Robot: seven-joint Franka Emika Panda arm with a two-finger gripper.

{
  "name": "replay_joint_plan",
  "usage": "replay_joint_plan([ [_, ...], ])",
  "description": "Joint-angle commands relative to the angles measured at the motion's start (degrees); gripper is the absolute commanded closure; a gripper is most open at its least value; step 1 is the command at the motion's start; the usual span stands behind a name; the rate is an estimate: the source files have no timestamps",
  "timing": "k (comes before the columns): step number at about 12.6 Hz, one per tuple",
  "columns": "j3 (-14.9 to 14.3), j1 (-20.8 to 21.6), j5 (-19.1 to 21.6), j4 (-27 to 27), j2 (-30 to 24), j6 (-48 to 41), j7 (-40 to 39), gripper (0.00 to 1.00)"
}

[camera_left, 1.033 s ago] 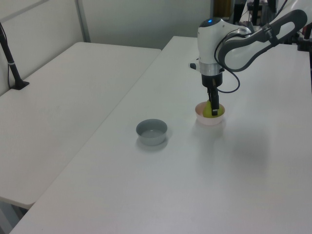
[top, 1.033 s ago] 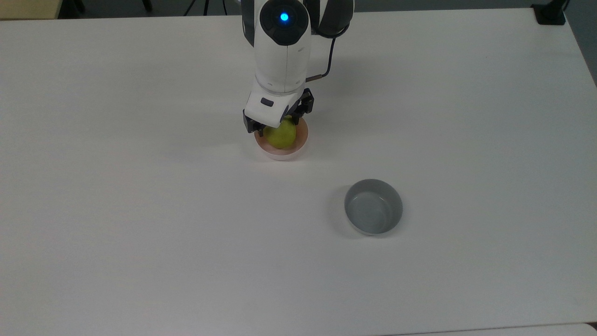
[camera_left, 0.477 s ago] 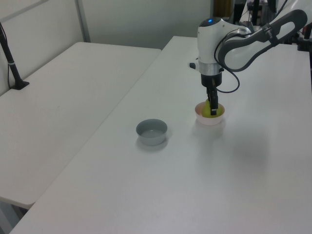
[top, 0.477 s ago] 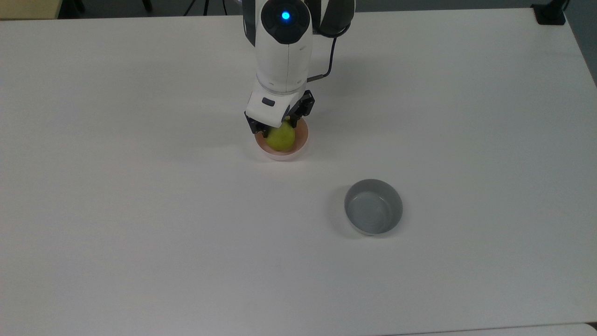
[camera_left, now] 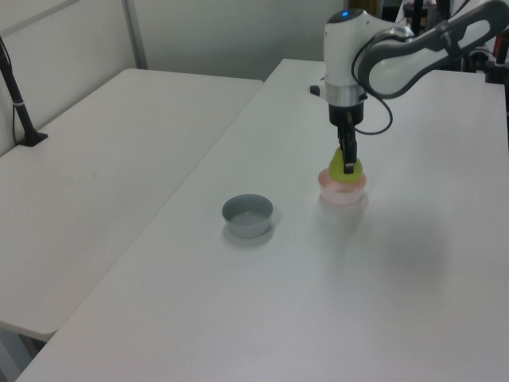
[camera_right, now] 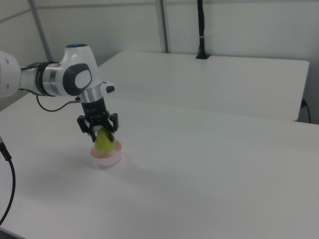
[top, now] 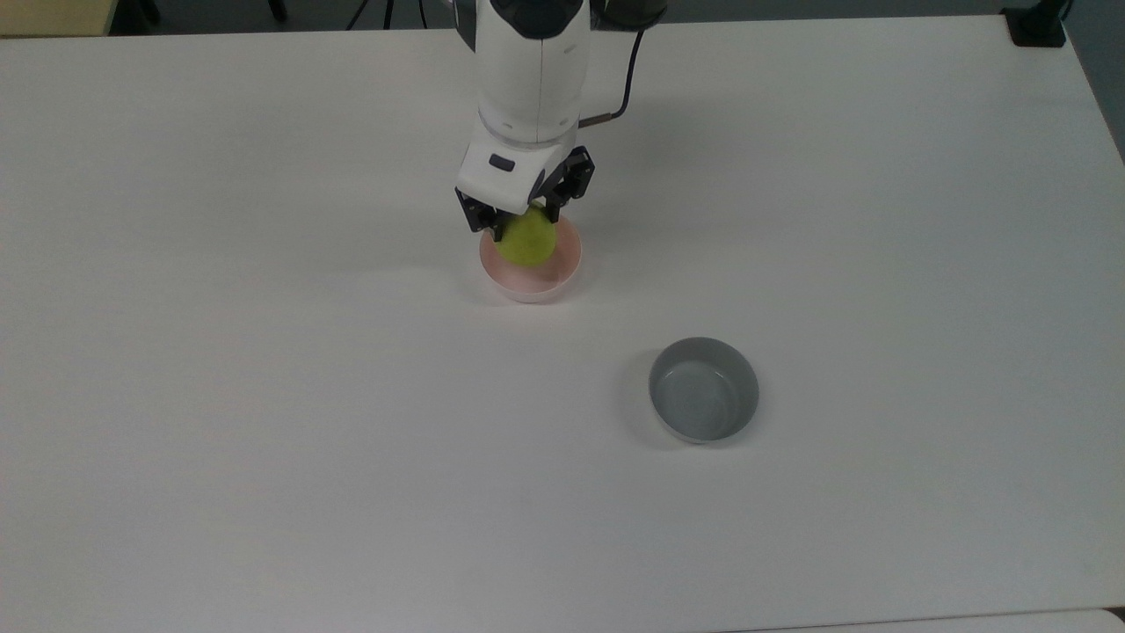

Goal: Pick up a pear from the bowl
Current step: 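Lift the pear out of the pink bowl and carry it aside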

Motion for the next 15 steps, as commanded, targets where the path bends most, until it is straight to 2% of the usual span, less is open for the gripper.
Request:
replay_joint_plan([
  [1, -0.77, -0.3, 2.1, 1.82, -3.56, -3.92, 0.07, 0.56],
  [4, -1.21, -4.15, 3.25, 7.0, -3.04, -5.59, 0.77, 0.55],
  [6, -1.21, -6.53, 3.25, 8.41, -2.69, -5.15, 1.48, 0.54],
  [9, -1.3, -10.84, 2.9, 8.5, -0.58, -3.23, 1.3, 0.52],
  [11, -1.39, -11.81, 2.2, 8.33, 3.01, -1.03, 1.39, 0.5],
  [15, -1.39, -13.57, 0.53, 8.33, 6.54, 1.52, 1.3, 0.45],
])
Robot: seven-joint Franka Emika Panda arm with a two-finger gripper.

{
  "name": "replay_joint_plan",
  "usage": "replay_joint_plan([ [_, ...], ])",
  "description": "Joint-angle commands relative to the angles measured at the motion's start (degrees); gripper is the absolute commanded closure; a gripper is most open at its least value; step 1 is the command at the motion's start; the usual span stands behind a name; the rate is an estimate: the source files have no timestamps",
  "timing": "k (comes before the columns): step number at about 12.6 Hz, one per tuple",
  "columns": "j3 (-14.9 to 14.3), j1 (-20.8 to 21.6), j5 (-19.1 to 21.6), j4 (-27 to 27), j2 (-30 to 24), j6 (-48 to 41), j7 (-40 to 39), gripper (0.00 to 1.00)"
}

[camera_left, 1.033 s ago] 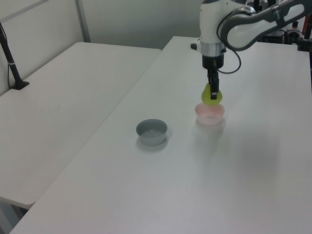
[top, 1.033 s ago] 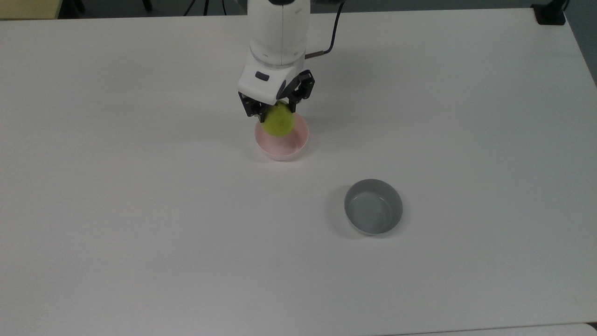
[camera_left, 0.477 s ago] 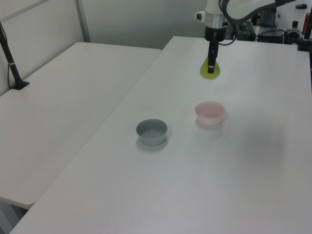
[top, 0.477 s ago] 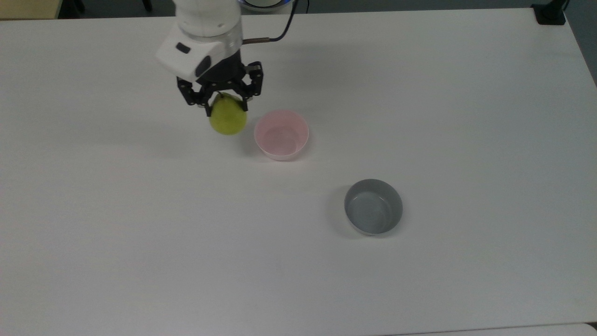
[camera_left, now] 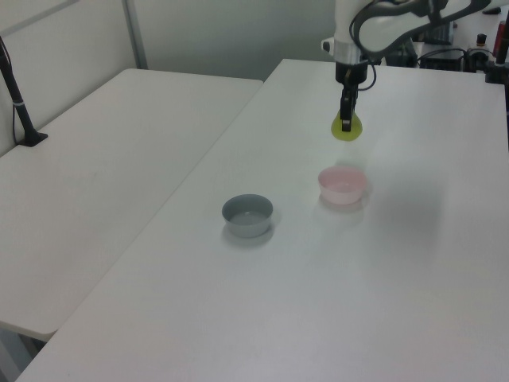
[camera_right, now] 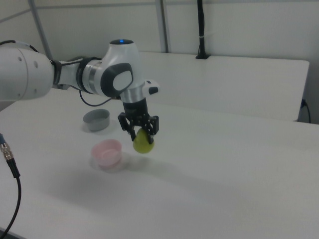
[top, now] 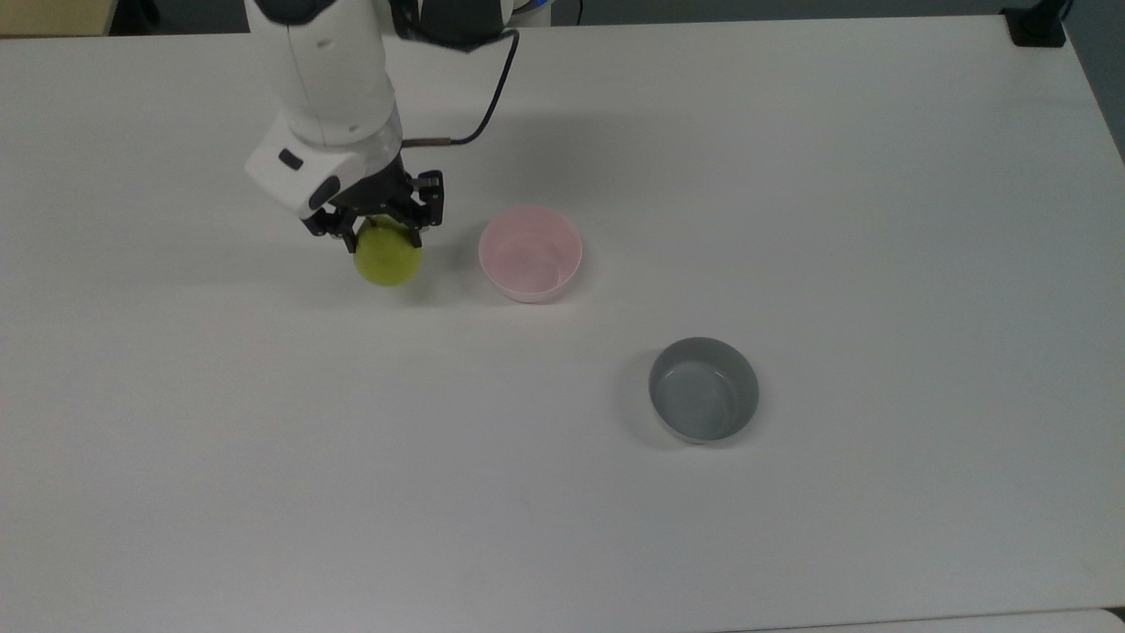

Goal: Pick up a pear from the bowl
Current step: 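Lower the pear onto the table beside the pink bowl and release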

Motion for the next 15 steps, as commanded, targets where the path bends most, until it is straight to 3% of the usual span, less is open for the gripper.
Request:
replay_joint_plan([
  [1, -0.07, -1.51, -1.69, 0.98, 3.15, 3.84, 0.95, 0.43],
  [2, -0.07, -1.95, -1.69, 1.06, 3.85, 4.47, 0.95, 0.41],
  [3, -0.07, -2.13, -1.95, 1.07, 4.73, 5.78, 0.95, 0.32],
  [5, -0.07, -2.57, -3.79, 1.07, 5.87, 7.46, 0.95, 0.29],
  [8, -0.07, -2.66, -3.8, 1.15, 5.61, 7.37, 1.03, 0.0],
  [12, 0.02, -1.61, -3.27, 1.33, 0.27, 4.15, 2.08, 0.0],
  [15, 0.37, 3.83, -3.8, 1.24, -5.0, -2.27, 11.37, 0.0],
])
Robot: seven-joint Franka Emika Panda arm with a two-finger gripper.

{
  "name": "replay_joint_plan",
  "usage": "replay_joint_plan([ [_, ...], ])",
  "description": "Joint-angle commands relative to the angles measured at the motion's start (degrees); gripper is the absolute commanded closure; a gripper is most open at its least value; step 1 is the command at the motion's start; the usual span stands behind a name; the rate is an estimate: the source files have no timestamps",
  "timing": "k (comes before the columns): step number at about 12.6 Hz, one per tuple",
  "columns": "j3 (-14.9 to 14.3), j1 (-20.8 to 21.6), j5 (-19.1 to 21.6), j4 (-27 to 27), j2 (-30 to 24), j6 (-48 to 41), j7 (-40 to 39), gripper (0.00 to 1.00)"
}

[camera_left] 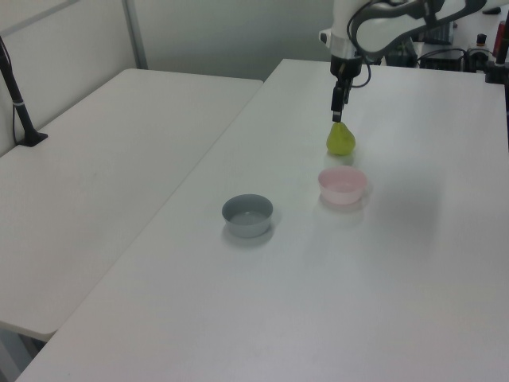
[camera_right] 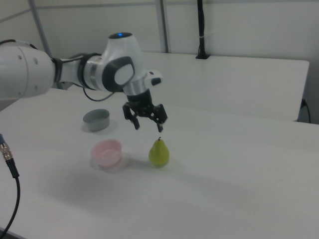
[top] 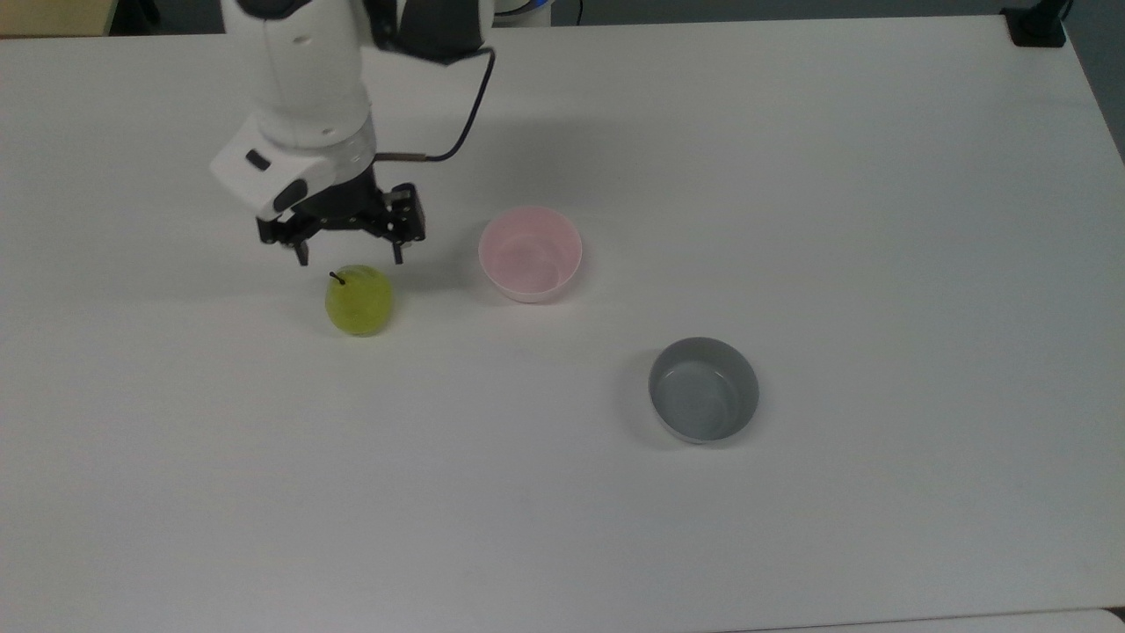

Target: Pick up a pear from the bowl

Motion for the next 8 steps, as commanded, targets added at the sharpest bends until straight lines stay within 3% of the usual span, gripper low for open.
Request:
replay_joint_plan([
  [1, -0.18, 6.3, -1.03, -1.24, -7.1, -7.71, 10.0, 0.0],
  [4, -0.18, 9.74, -1.03, -1.68, -13.43, -15.62, 17.21, 0.0],
  [8, -0.36, 10.01, -0.33, -1.68, -15.83, -20.74, 17.41, 0.0],
])
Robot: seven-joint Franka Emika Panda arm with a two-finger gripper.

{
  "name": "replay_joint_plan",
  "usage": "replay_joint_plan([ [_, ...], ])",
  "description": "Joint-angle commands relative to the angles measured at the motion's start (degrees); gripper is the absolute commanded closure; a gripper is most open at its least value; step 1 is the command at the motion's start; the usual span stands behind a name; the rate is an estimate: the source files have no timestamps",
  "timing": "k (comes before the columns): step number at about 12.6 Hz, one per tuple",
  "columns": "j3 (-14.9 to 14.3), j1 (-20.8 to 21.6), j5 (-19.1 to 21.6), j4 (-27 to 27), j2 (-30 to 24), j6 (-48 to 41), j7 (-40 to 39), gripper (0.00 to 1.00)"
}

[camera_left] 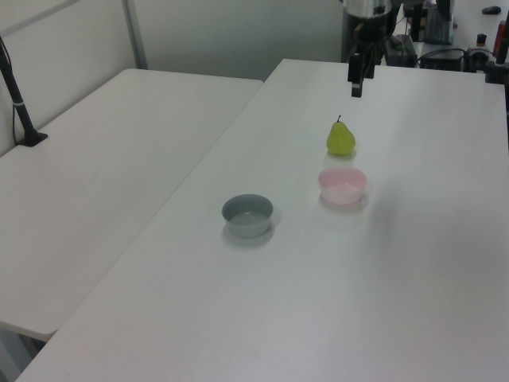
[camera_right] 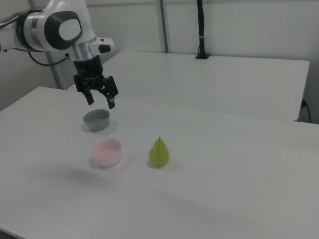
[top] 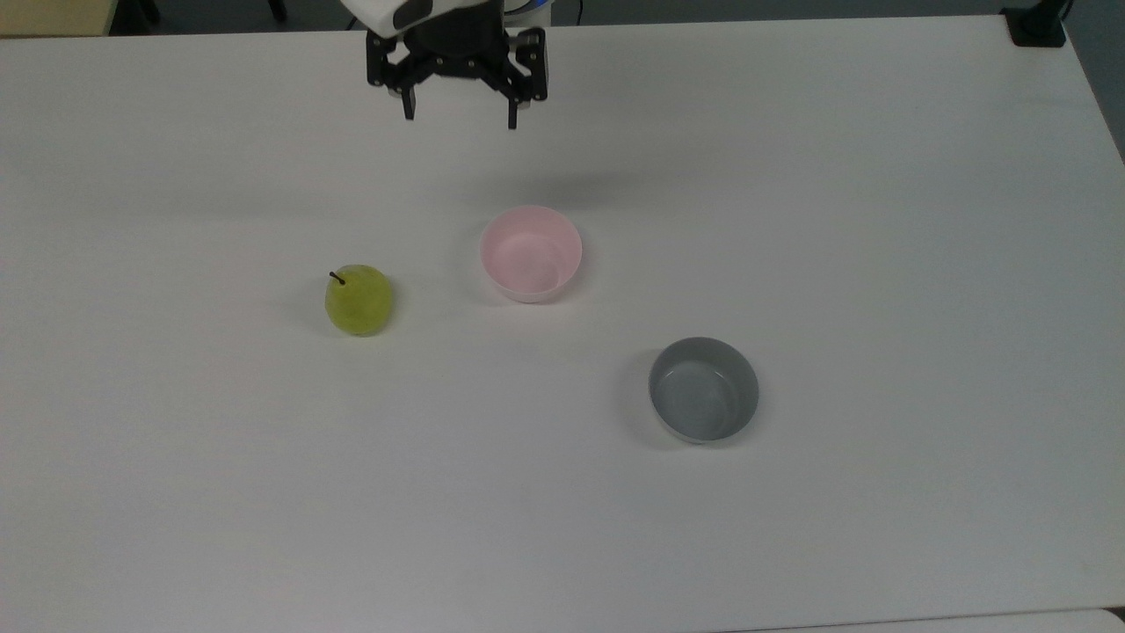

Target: Pick up a pear from the bowl

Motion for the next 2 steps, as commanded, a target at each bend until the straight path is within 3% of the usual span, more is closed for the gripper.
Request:
replay_joint_plan([
  [1, -0.47, 0.17, -0.28, -1.57, -1.65, -1.69, 1.28, 0.0],
  [2, -0.56, 0.08, -0.19, -1.48, -1.74, -1.78, 1.28, 0.0],
])
